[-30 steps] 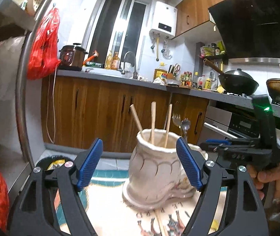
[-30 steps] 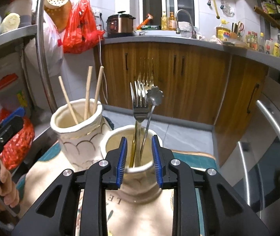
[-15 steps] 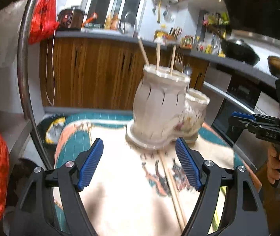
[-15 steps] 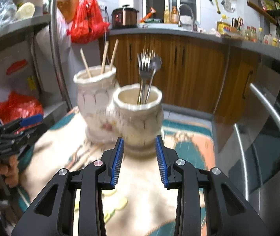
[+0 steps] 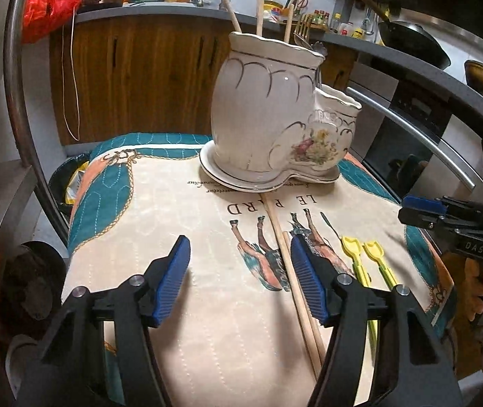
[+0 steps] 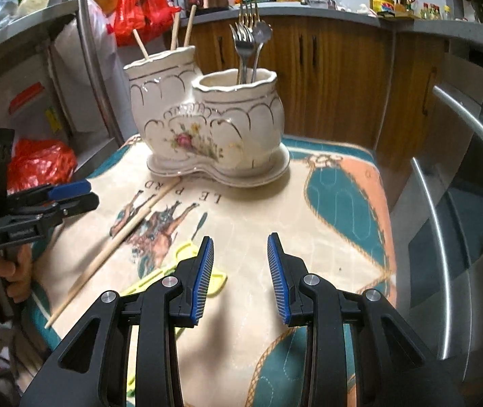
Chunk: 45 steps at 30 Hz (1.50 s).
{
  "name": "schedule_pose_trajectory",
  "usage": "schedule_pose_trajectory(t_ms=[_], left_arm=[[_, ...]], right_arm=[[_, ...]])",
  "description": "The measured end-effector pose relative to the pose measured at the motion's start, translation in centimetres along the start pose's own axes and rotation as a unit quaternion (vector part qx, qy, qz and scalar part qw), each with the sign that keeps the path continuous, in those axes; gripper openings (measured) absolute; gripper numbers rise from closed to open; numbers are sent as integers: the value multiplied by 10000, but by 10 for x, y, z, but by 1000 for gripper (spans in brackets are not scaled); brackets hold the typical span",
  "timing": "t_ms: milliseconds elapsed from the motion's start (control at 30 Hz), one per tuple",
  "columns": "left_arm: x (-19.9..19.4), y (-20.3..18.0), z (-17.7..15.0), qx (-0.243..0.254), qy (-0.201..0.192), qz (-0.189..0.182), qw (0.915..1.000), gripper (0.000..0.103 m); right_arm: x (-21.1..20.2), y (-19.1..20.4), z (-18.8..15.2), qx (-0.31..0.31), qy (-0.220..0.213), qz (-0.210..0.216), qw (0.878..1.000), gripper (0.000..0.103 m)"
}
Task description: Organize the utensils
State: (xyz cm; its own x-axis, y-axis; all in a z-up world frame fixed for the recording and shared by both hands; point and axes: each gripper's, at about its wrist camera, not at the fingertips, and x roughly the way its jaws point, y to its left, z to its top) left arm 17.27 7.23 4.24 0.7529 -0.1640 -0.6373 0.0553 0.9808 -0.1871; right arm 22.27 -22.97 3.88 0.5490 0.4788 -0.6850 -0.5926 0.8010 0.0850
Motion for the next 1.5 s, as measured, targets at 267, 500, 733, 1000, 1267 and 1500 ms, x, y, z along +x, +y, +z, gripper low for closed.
schedule_pose_trajectory(t_ms=[267, 500, 733, 1000, 1267, 1500], left_arm=[[3, -12, -4, 188, 251, -75, 9995, 56], [14, -26, -9, 442, 554, -184, 9973, 46], [25, -31, -12, 541, 835, -206, 9948, 23], [24, -28, -13, 269, 897, -541, 9941, 2], [23, -10, -17, -301, 913, -963, 9907, 0], [20, 0, -18, -467, 889, -1016, 9897, 0]], right_arm=[[4, -1, -13, 62, 210, 24, 9998, 34], [8, 15, -28, 32, 503, 379, 9980, 35], [14, 31, -39, -162, 763, 449, 9959, 35], [15, 37, -39, -494, 773, 291, 9954, 19], [14, 17, -33, -649, 910, 109, 9937, 10], [16, 12, -30, -865, 1061, 7, 9906, 10]])
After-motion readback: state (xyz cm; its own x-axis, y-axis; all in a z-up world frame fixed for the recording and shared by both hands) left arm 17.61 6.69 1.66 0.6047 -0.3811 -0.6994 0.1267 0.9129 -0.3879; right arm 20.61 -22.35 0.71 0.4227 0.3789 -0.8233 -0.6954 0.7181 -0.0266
